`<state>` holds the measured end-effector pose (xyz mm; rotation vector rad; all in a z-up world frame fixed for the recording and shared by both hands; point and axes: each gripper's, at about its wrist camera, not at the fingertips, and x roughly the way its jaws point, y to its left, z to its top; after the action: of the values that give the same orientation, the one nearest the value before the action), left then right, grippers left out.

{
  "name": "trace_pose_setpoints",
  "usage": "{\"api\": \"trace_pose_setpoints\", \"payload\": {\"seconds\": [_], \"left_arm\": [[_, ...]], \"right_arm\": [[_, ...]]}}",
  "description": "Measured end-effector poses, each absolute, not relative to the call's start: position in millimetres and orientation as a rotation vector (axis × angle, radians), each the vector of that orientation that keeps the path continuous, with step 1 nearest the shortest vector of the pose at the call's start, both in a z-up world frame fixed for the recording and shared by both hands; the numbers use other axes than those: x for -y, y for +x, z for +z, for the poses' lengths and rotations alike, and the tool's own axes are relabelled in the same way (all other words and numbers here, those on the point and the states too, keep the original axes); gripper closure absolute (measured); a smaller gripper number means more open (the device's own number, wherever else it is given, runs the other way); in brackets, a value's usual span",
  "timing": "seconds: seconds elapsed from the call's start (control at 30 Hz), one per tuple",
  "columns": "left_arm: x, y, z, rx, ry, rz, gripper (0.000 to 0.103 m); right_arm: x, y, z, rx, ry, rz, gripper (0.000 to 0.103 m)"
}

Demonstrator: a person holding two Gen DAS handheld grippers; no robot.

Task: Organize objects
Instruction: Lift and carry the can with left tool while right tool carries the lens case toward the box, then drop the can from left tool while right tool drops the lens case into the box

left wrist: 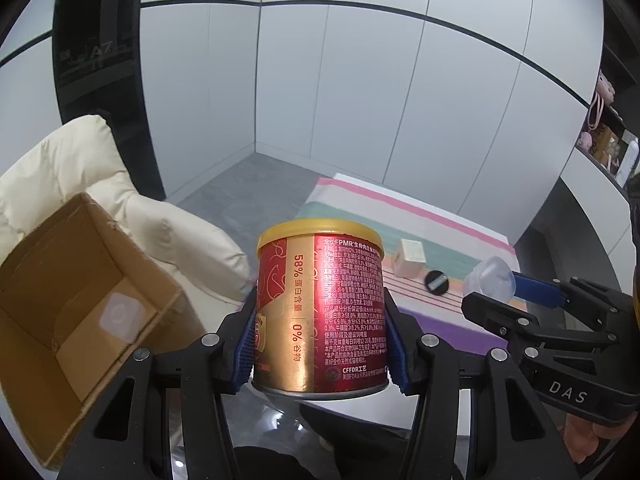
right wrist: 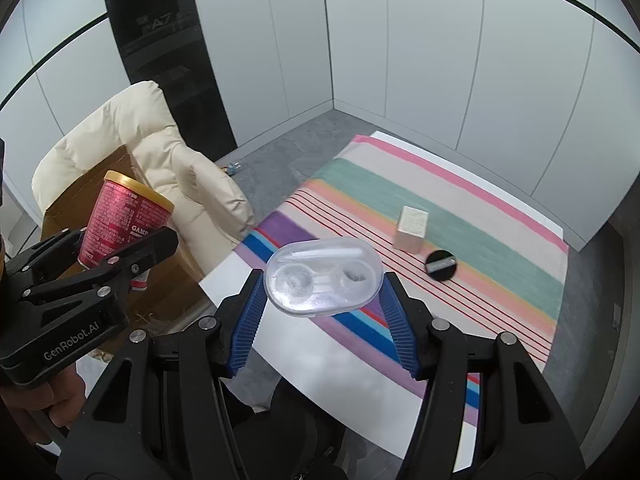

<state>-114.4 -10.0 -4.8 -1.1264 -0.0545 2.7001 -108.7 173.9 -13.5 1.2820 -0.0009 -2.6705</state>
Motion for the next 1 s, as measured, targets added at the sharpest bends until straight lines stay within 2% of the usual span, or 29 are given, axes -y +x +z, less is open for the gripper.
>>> {"api": "trace_pose_setpoints", "payload": {"seconds": [1.0], "left_arm": [[123.5,-101.6,-5.4,0.204,-1.197,2.858,0.049]], "right_arm": [[-64.0,-131.2,-5.5,-0.109,1.176,-2.532,0.042]]}}
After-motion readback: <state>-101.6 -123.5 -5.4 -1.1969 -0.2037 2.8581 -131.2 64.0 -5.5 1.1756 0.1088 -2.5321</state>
